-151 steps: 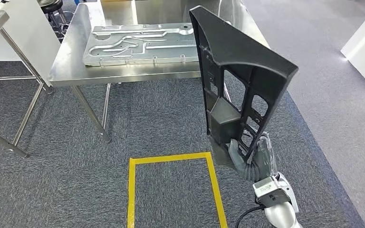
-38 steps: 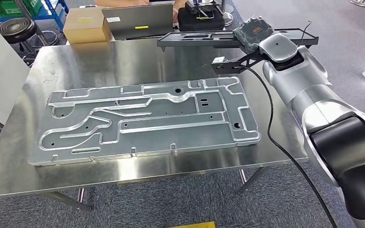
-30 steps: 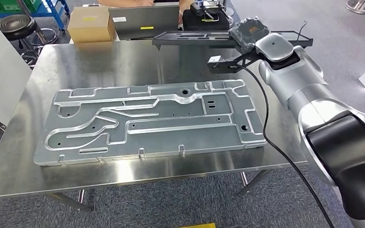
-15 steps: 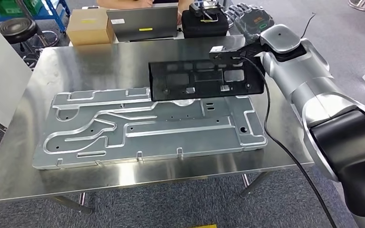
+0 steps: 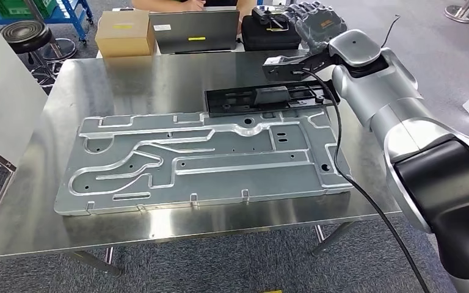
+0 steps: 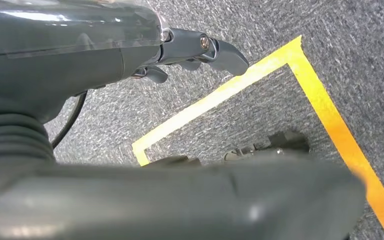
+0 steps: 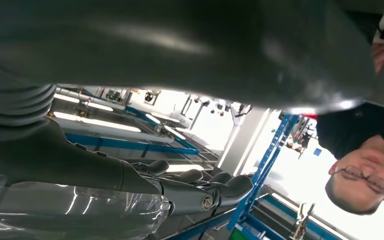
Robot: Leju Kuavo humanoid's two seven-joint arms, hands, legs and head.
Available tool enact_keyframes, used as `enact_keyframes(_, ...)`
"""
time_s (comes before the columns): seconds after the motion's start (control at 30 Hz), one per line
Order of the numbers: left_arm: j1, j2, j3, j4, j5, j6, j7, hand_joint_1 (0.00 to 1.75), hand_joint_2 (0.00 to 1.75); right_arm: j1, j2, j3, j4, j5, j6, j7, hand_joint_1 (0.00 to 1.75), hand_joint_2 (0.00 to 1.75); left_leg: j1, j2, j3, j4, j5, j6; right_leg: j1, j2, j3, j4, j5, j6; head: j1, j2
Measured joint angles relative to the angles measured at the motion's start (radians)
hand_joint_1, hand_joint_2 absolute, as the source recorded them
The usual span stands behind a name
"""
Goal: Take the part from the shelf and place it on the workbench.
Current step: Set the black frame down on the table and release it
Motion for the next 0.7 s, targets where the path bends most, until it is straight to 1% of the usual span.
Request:
enact_keyframes(0.03, 0.0, 0.0, 0.0, 0.0, 0.0, 0.0, -0.001, 0.0, 0.0, -0.002, -0.001, -0.002, 0.0, -0.002, 0.001, 0.0, 0.0, 0.0, 0.0, 0.001, 0.0, -0.001, 0.002, 0.004, 0.0, -0.001, -0.023, 0.054, -0.032, 0.002, 0.0, 0.0)
enact_keyframes(0.07, 0.001, 0.0, 0.0, 0.0, 0.002, -0.001, -0.002, 0.0, 0.0, -0.003, -0.001, -0.004, 0.001, -0.003, 0.002, 0.0, 0.0, 0.0, -0.002, 0.001, -0.001, -0.002, 0.002, 0.007, 0.001, -0.001, -0.056, 0.124, -0.066, 0.004, 0.0, 0.0)
enact_keyframes(0.1, 0.002, -0.001, 0.0, 0.0, 0.005, -0.003, -0.004, 0.0, 0.0, -0.003, -0.003, -0.005, 0.001, -0.005, 0.002, 0.0, 0.0, 0.0, -0.004, 0.001, -0.002, -0.001, 0.002, 0.009, 0.001, -0.001, -0.087, 0.193, -0.094, 0.004, 0.0, 0.0)
enact_keyframes(0.13, 0.003, -0.001, 0.001, 0.0, 0.009, -0.006, -0.005, 0.0, 0.0, -0.003, -0.005, -0.007, 0.002, -0.009, -0.001, 0.0, 0.0, 0.0, -0.007, 0.001, -0.002, -0.001, 0.002, 0.011, 0.002, -0.001, -0.11, 0.24, -0.107, 0.003, 0.0, 0.0)
enact_keyframes(0.17, 0.004, -0.001, 0.002, 0.0, 0.015, -0.011, -0.005, 0.0, 0.0, -0.004, -0.009, -0.01, 0.003, -0.015, -0.006, 0.0, 0.0, 0.0, -0.01, 0.0, -0.002, -0.001, 0.003, 0.012, 0.003, -0.001, -0.113, 0.249, -0.101, 0.0, 0.0, 0.0)
enact_keyframes(0.2, 0.005, -0.001, 0.003, 0.0, 0.022, -0.015, -0.005, 0.0, 0.0, -0.005, -0.015, -0.016, 0.003, -0.025, -0.015, -0.001, 0.0, 0.0, -0.014, 0.0, -0.002, 0.0, 0.003, 0.012, 0.005, -0.001, -0.096, 0.215, -0.076, -0.006, 0.0, 0.0)
enact_keyframes(0.23, 0.006, -0.001, 0.005, 0.0, 0.029, -0.019, -0.006, 0.0, 0.0, -0.008, -0.023, -0.024, 0.001, -0.037, -0.026, -0.003, 0.0, 0.0, -0.017, -0.001, -0.001, 0.0, 0.004, 0.013, 0.009, -0.001, -0.061, 0.147, -0.041, -0.015, 0.0, 0.0)
enact_keyframes(0.27, 0.008, -0.003, 0.008, 0.0, 0.035, -0.022, -0.006, 0.0, 0.0, -0.013, -0.033, -0.034, -0.001, -0.049, -0.038, -0.006, 0.0, 0.0, -0.02, -0.003, -0.001, 0.001, 0.004, 0.013, 0.013, -0.001, -0.023, 0.072, -0.011, -0.025, 0.0, 0.0)
enact_keyframes(0.3, 0.01, -0.004, 0.011, 0.0, 0.04, -0.024, -0.006, 0.0, 0.0, -0.017, -0.044, -0.044, -0.004, -0.059, -0.05, -0.009, 0.0, 0.0, -0.022, -0.004, -0.002, 0.001, 0.005, 0.011, 0.018, -0.002, 0.006, 0.011, 0.011, -0.033, 0.0, 0.0)
enact_keyframes(0.33, 0.012, -0.006, 0.015, 0.0, 0.044, -0.026, -0.006, 0.0, 0.0, -0.02, -0.06, -0.054, -0.008, -0.065, -0.062, -0.012, 0.0, 0.0, -0.022, -0.005, -0.005, 0.001, 0.006, 0.009, 0.023, -0.003, 0.022, -0.025, 0.022, -0.039, 0.0, 0.0)
enact_keyframes(0.4, 0.017, -0.007, 0.022, 0.0, 0.05, -0.032, -0.006, 0.0, 0.0, -0.021, -0.103, -0.07, -0.015, -0.068, -0.085, -0.017, 0.0, 0.0, -0.021, -0.008, -0.009, 0.0, 0.011, 0.002, 0.028, -0.006, 0.025, -0.042, 0.027, -0.041, 0.0, 0.0)
enact_keyframes(0.43, 0.021, -0.008, 0.025, 0.0, 0.052, -0.034, -0.005, 0.0, 0.0, -0.02, -0.129, -0.076, -0.02, -0.071, -0.096, -0.024, 0.0, 0.0, -0.021, -0.01, -0.011, 0.0, 0.01, -0.002, 0.024, -0.01, 0.026, -0.049, 0.031, -0.043, 0.0, 0.0)
enact_keyframes(0.47, 0.025, -0.008, 0.028, 0.0, 0.054, -0.036, -0.004, 0.0, 0.0, -0.017, -0.157, -0.083, -0.027, -0.075, -0.106, -0.034, 0.0, 0.0, -0.022, -0.009, -0.015, 0.006, 0.0, -0.007, 0.02, -0.013, 0.028, -0.058, 0.037, -0.045, 0.0, 0.0)
enact_keyframes(0.5, 0.029, -0.008, 0.031, 0.0, 0.055, -0.036, -0.004, 0.0, 0.0, -0.012, -0.185, -0.089, -0.035, -0.081, -0.114, -0.046, 0.0, 0.0, -0.024, -0.008, -0.023, 0.03, -0.022, -0.011, 0.015, -0.018, 0.028, -0.067, 0.043, -0.048, 0.0, 0.0)
enact_keyframes(0.53, 0.033, -0.008, 0.032, 0.0, 0.055, -0.037, -0.004, 0.0, 0.0, -0.006, -0.211, -0.095, -0.043, -0.087, -0.12, -0.056, 0.0, 0.0, -0.023, -0.006, -0.038, 0.073, -0.057, -0.014, 0.011, -0.022, 0.028, -0.073, 0.05, -0.05, 0.0, 0.0)
enact_keyframes(0.6, 0.038, -0.007, 0.034, 0.0, 0.056, -0.038, -0.003, 0.0, 0.0, 0.012, -0.257, -0.105, -0.059, -0.094, -0.124, -0.067, 0.0, 0.0, -0.018, -0.001, -0.08, 0.204, -0.136, -0.022, 0.011, -0.024, 0.017, -0.073, 0.059, -0.051, 0.0, 0.0)
enact_keyframes(0.63, 0.039, -0.007, 0.035, 0.0, 0.057, -0.038, -0.002, 0.0, 0.0, 0.024, -0.274, -0.109, -0.067, -0.097, -0.123, -0.065, 0.0, 0.0, -0.015, 0.0, -0.093, 0.257, -0.161, -0.025, 0.011, -0.023, 0.009, -0.07, 0.063, -0.049, 0.0, 0.0)
enact_keyframes(0.67, 0.04, -0.007, 0.036, 0.0, 0.056, -0.038, -0.002, 0.0, 0.0, 0.037, -0.292, -0.112, -0.079, -0.099, -0.123, -0.06, 0.0, 0.0, -0.012, 0.001, -0.092, 0.279, -0.169, -0.028, 0.009, -0.022, 0.001, -0.067, 0.068, -0.047, 0.0, 0.0)
enact_keyframes(0.7, 0.039, -0.006, 0.038, 0.0, 0.056, -0.038, -0.001, 0.0, 0.0, 0.052, -0.309, -0.116, -0.093, -0.102, -0.123, -0.054, 0.0, 0.0, -0.009, 0.002, -0.072, 0.26, -0.159, -0.031, 0.007, -0.02, -0.008, -0.063, 0.072, -0.043, 0.0, 0.0)
